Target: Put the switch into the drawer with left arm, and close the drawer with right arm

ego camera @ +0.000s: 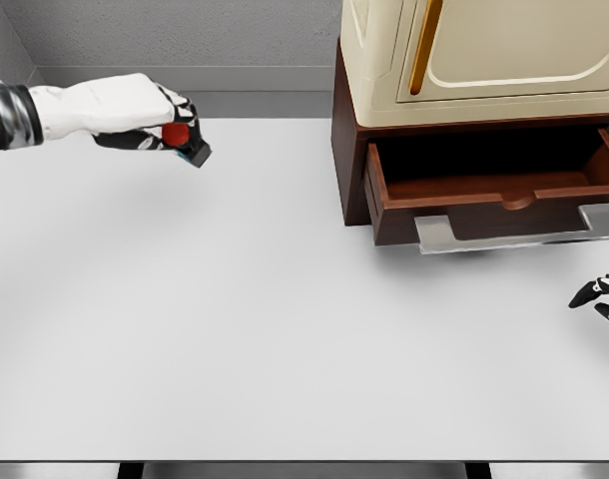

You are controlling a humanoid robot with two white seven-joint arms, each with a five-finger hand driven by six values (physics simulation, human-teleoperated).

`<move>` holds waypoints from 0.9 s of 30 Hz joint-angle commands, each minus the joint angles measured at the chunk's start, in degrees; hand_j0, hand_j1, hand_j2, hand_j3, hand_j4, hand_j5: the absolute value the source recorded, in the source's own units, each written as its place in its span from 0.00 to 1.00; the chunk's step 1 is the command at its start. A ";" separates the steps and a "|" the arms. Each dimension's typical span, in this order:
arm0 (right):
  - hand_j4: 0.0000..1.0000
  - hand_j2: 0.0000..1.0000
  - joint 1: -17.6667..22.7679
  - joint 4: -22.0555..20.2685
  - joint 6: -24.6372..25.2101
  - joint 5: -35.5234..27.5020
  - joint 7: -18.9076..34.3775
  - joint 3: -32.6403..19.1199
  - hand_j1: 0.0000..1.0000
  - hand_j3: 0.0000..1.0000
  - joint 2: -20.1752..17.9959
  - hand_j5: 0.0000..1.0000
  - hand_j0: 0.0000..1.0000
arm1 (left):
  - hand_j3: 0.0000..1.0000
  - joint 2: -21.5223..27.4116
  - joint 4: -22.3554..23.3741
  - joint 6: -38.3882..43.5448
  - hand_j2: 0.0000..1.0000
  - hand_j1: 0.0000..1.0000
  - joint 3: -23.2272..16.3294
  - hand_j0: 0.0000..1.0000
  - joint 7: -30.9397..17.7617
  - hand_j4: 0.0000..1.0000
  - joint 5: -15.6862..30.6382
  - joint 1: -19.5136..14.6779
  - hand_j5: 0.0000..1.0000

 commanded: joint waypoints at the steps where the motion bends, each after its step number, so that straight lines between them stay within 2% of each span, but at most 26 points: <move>1: 0.48 0.48 0.00 -0.03 0.17 -0.41 -0.02 -0.01 0.48 0.48 -0.04 0.48 0.48 | 0.42 1.24 -5.56 0.15 0.42 0.42 -1.22 0.42 0.18 0.42 2.25 -0.09 0.42; 6: 0.48 0.48 0.35 -0.03 0.17 -0.41 -0.02 1.66 0.48 0.48 0.04 0.48 0.48 | 0.42 1.94 -12.41 0.15 0.42 0.42 -2.62 0.42 0.18 0.42 5.76 -0.09 0.42; 11: 0.48 0.48 0.35 -0.03 0.17 -0.41 -0.02 1.40 0.48 0.48 -0.13 0.48 0.48 | 0.42 2.30 -20.32 0.15 0.42 0.42 -3.68 0.42 0.26 0.42 9.81 -0.26 0.42; 13: 0.48 0.48 0.26 -0.03 0.17 -0.41 -0.02 1.40 0.48 0.48 -0.04 0.48 0.48 | 0.41 2.04 -22.17 0.15 0.41 0.41 -3.76 0.41 0.26 0.41 10.16 -0.44 0.41; 17: 0.48 0.48 0.35 -0.03 0.17 -0.32 -0.02 1.40 0.48 0.48 -0.13 0.48 0.48 | 0.41 0.28 -22.08 0.15 0.41 0.41 -3.77 0.41 0.26 0.41 13.24 -1.23 0.41; 27: 0.48 0.48 0.62 -0.03 0.17 -0.32 -0.02 0.78 0.48 0.48 -0.22 0.48 0.48 | 0.41 -9.04 -21.64 0.15 0.41 0.41 -4.03 0.41 -0.35 0.41 12.62 -5.80 0.41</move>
